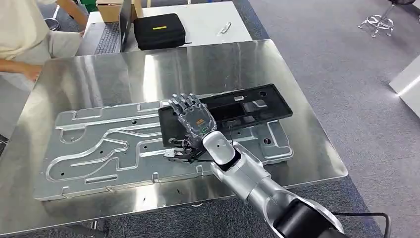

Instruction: Take the parts from the cabinet and place them on the table.

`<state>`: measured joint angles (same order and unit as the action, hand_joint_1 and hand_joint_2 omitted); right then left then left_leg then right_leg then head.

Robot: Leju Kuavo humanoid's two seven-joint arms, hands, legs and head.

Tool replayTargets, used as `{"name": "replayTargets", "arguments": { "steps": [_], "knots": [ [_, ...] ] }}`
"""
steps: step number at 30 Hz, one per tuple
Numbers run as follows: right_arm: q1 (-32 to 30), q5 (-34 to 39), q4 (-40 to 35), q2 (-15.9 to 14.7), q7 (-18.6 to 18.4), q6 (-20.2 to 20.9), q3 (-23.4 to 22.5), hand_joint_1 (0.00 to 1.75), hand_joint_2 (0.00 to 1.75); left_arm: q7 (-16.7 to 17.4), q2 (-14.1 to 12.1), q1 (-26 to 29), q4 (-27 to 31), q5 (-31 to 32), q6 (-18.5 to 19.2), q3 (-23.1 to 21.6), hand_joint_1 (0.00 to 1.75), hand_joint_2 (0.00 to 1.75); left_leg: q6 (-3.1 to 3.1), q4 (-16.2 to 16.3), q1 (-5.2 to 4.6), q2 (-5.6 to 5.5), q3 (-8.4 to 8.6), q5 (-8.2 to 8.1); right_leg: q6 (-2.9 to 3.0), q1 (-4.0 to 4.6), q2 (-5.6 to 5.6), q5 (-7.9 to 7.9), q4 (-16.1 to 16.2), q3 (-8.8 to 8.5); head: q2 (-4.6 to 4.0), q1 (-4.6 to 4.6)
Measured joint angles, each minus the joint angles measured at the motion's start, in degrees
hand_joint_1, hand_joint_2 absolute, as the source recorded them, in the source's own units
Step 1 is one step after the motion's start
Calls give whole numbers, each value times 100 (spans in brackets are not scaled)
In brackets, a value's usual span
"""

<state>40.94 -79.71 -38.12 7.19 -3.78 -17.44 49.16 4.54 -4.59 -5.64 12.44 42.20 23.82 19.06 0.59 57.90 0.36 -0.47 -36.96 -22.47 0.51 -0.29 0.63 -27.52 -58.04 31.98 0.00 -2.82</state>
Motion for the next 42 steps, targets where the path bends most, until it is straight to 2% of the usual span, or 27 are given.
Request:
{"name": "replayTargets", "arguments": {
  "steps": [8, 9, 11, 12, 13, 15, 16, 17, 18, 19, 21, 22, 23, 25, 27, 28, 30, 31, 32, 33, 34, 35, 36, 37, 38, 40, 42],
  "knots": [
    [4, 15, -22, 0, -17, 81, 2, 0, 0, 46, 0, 52, 0, 31, -158, 0, 0, 0, -1, 0, 2, 1, 0, 0, -1, 5, 0, -2, -2, 1, 0, 0],
    [5, 17, -52, 4, -18, 89, 2, 0, 0, 57, -15, 51, 0, 39, -164, 0, 0, 0, 63, 48, -23, -5, -10, -28, -66, -49, 6, 22, 42, -11, 0, 2],
    [5, 20, -155, 7, -35, 109, 2, 0, 0, 59, -24, 60, 0, 44, -164, 0, 0, 0, 123, -80, -11, 3, 47, 37, -124, -30, 14, 47, 77, -47, 0, 2],
    [3, 26, -214, 2, -42, 116, 2, 0, 0, 57, -22, 63, 0, 44, -164, 0, 0, 0, 135, -179, 54, 42, 117, 92, -126, -40, -9, -53, -12, -43, 0, 2],
    [16, 37, -262, 4, -52, 136, 2, 0, 0, 55, -22, 60, 0, 44, -164, 0, 0, 0, 171, -228, 47, 47, 140, 114, -121, -32, -22, -271, -248, 62, 0, -7],
    [6, 46, -361, 0, -92, 188, 2, 0, 0, 40, -22, 60, 0, 37, -168, 0, 0, 0, 174, -226, 44, 60, 130, 117, -124, -48, -22, -759, -1129, 446, 0, -7],
    [-12, 59, -391, -4, -94, 216, 4, 0, 0, 37, -22, 64, 0, 35, -181, 0, 0, 0, 173, -221, 44, 69, 120, 117, -136, -54, -23, -906, -1520, 622, 0, -4],
    [-37, 78, -439, -11, -92, 232, 4, 0, 0, 37, -22, 69, 0, 33, -184, 0, 0, 0, 166, -209, 46, 74, 105, 122, -149, -62, -26, -908, -1716, 710, 0, -7],
    [-58, 94, -505, -20, -87, 258, 4, 0, 0, 35, -22, 72, 0, 26, -192, 0, 0, 0, 153, -184, 57, 74, 81, 129, -162, -81, -32, -745, -1593, 643, 0, -7],
    [-60, 118, -573, -24, -81, 278, 4, 0, 0, 31, -20, 72, 0, 26, -195, 0, 0, 0, 142, -148, 63, 73, 53, 128, -171, -101, -35, -522, -1257, 469, 0, -4],
    [-57, 142, -715, -31, -70, 308, 4, 0, 0, 22, -17, 72, 0, 24, -199, 0, 0, 0, 70, -39, 82, 69, -14, 107, -186, -141, -60, -119, -244, -84, 0, -7],
    [-61, 160, -785, -33, -68, 310, 4, 0, 0, 20, -24, 74, 0, 22, -201, 0, 0, 0, 17, 2, 71, 58, -58, 107, -159, -97, -40, -197, -163, -126, 0, -4],
    [-71, 179, -865, -39, -57, 310, 4, 0, 0, 20, -24, 76, 0, 20, -206, 0, 0, 0, -26, 19, 71, 51, -60, 121, -105, -67, -9, -72, -232, -45, 0, -6],
    [-88, 201, -1029, -59, -29, 315, 4, 0, 0, 5, -24, 95, 0, 4, -227, 0, 0, 0, -127, 9, 83, 42, -91, 195, -46, -44, -1, -98, -200, -1, 0, -4],
    [-100, 221, -1193, -68, -20, 323, 5, 0, 0, 0, -24, 125, 0, -2, -242, 0, 0, 0, -197, 51, 122, 44, -155, 153, 92, -95, -22, 6, -141, 44, 0, -4],
    [-102, 225, -1261, -68, -15, 343, 7, 0, 0, -6, -22, 139, -2, -6, -243, 0, 0, 0, -212, 241, 119, 46, -228, -107, 138, -89, -16, 53, -130, 85, 0, 7],
    [-117, 260, -1390, -90, -4, 409, 7, 0, 0, -13, -26, 134, -2, -6, -251, 0, 0, 0, -245, 1074, 124, 44, -492, -709, 181, -71, -29, 130, -134, 191, 0, 5],
    [-136, 280, -1441, -105, 4, 426, 7, 0, 0, -15, -26, 134, -2, -6, -249, 0, 0, 0, -258, 1489, 124, 45, -605, -923, 190, -55, -38, 167, -136, 244, 0, 4],
    [-160, 295, -1511, -120, 7, 457, 11, 0, 0, -15, -26, 139, -2, -6, -249, 0, 0, 0, -263, 1791, 124, 45, -650, -1028, 189, -43, -43, 208, -148, 311, 0, 4],
    [-179, 304, -1565, -136, 7, 483, 18, 0, 0, -17, -24, 144, -2, -6, -247, 0, 0, 0, -257, 1788, 124, 45, -564, -983, 186, -34, -44, 242, -161, 368, 0, 4],
    [-191, 317, -1626, -151, 7, 507, 26, 0, 0, -24, -26, 145, -2, -6, -247, 0, 0, 0, -241, 1544, 122, 45, -351, -848, 181, -27, -44, 269, -174, 416, 0, 4],
    [-194, 324, -1680, -164, 7, 524, 30, 0, 0, -28, -26, 142, -2, -4, -247, 0, 0, 0, -215, 1084, 117, 45, -17, -672, 174, -23, -42, 294, -187, 459, 0, 7],
    [-193, 326, -1742, -171, 7, 527, 37, 0, 0, -30, -35, 132, -2, -4, -247, 0, 0, 0, -164, 426, 104, 39, 434, -519, 157, -17, -39, 319, -208, 493, 0, 4],
    [-193, 332, -1816, -177, 7, 527, 39, 0, 0, -30, -44, 113, -2, -6, -249, 0, 0, 0, -117, 14, 85, 36, 637, -658, 138, -26, -44, 340, -215, 511, 0, 4],
    [-189, 337, -1867, -192, 4, 527, 44, 0, 0, -32, -52, 113, -2, -6, -249, 0, 0, 0, -122, 41, 40, 36, 662, -560, 89, -12, -46, 380, -192, 519, 0, -4],
    [-189, 343, -1924, -203, 7, 533, 77, 0, 0, -35, -59, 114, -2, -6, -249, 0, 0, 0, -90, -1, 14, 32, 642, -532, 15, -38, -44, 436, -177, 515, 0, 2],
    [-195, 371, -1993, -244, 2, 577, 107, 0, 0, -35, -70, 113, -2, 3, -234, 0, 0, 0, 5, -98, 47, 48, 607, -404, -86, -3, -39, 506, -127, 528, 0, -2]
  ]
}}
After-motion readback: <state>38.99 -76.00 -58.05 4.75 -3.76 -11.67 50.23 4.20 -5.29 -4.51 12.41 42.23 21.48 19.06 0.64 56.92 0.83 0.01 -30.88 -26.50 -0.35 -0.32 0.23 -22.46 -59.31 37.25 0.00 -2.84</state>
